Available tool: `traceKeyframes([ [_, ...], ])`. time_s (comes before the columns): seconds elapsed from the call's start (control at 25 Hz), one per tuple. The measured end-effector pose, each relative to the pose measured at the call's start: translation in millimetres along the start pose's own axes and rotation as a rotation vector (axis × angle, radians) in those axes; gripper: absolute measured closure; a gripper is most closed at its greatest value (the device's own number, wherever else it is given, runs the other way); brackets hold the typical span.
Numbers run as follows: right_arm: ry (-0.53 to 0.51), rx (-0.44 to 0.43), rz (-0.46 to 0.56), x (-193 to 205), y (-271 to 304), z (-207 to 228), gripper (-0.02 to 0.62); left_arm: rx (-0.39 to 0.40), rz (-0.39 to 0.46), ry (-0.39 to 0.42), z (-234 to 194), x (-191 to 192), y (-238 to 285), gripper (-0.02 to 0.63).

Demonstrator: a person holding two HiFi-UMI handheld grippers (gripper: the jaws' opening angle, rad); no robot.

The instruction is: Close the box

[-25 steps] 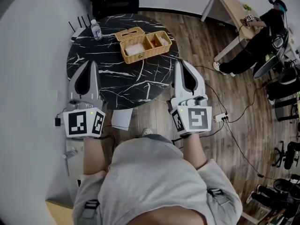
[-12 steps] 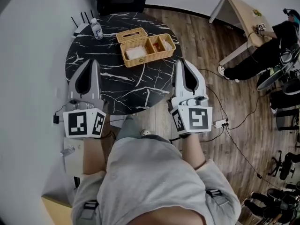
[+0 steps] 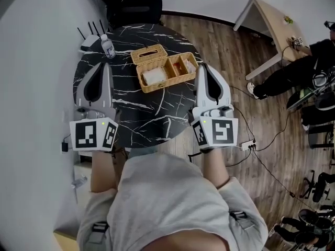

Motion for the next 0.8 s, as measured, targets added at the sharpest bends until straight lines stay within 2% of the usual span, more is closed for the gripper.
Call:
traceKeyframes([
  [0.4,0.013,0.019,-0.031,9,63,-7,0.591,0.044,-0.030,0.009,-41,9,57,0.548],
  [0.8,0.037,0.031,-0.128,37,102,-17,0.591,0.091,-0.174,-0.054,-67,53,98,0.548],
])
Point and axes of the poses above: the fingertips, and each gripper's own axes: y forward along the fingers, z to its right, x out of its underside, the point moved 10 cm from there along -y, backward along the fingers, and after that the axes turned 9 degrees about -z, right-handed, at the moved point
